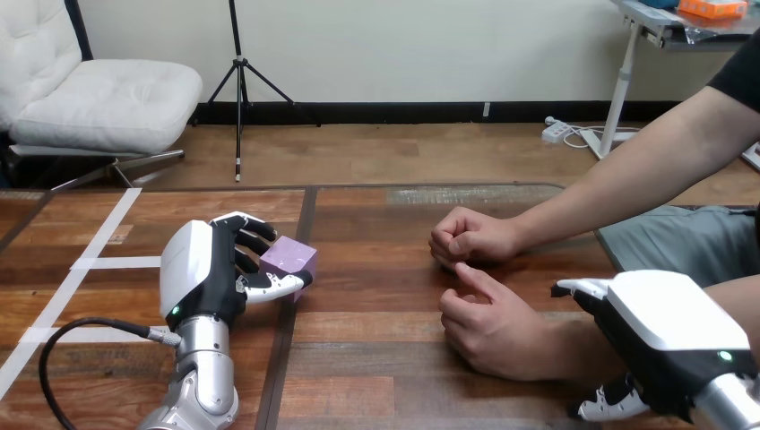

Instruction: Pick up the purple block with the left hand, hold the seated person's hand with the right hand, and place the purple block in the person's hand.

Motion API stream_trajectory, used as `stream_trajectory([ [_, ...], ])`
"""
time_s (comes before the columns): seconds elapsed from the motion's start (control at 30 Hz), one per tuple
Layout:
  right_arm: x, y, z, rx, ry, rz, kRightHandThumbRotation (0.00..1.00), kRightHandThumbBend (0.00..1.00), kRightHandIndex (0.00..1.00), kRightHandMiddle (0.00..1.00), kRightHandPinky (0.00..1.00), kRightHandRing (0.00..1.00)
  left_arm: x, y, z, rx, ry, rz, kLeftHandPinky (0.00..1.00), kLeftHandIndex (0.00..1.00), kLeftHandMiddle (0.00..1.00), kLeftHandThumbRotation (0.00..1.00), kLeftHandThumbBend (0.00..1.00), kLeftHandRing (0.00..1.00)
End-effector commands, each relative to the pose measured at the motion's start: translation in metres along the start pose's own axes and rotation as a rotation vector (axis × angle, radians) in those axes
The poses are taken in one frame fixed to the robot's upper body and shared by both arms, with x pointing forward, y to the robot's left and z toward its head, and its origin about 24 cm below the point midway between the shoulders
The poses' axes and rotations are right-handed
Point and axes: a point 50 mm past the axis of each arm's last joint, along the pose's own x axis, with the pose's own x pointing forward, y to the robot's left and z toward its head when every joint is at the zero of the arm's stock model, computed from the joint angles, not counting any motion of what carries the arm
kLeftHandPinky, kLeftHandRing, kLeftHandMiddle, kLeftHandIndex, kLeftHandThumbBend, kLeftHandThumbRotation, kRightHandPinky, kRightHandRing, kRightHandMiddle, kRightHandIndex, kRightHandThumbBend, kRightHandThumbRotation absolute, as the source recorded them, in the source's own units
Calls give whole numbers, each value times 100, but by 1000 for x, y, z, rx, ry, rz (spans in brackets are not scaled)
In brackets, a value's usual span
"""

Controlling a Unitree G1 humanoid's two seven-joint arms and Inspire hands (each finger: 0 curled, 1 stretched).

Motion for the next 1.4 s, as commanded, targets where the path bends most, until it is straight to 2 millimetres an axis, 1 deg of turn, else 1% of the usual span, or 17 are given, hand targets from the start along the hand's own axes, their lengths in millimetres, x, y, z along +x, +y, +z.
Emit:
stream_trajectory([
  [0.0, 7, -22, 6, -57, -33, -66, 9, 82, 86, 88, 88, 87, 13, 12, 19, -35, -95, 66, 44, 55, 52, 0, 69, 46],
  [0.37, 13, -22, 4, -96, -28, -42, 10, 84, 84, 86, 85, 85, 13, 12, 20, -49, -103, 71, 44, 56, 52, 0, 69, 46],
  [0.87, 24, -22, 3, -140, -15, -21, 12, 83, 83, 85, 83, 84, 11, 12, 22, -69, -133, 73, 44, 56, 52, 0, 69, 46],
  [1.17, 29, -21, 3, -163, -10, -14, 11, 83, 81, 84, 82, 83, 9, 12, 23, -73, -146, 78, 43, 55, 51, 0, 70, 46],
  [1.37, 33, -20, 2, -174, -6, -1, 8, 83, 81, 83, 82, 82, 9, 12, 22, -82, -148, 72, 42, 55, 51, 0, 69, 46],
])
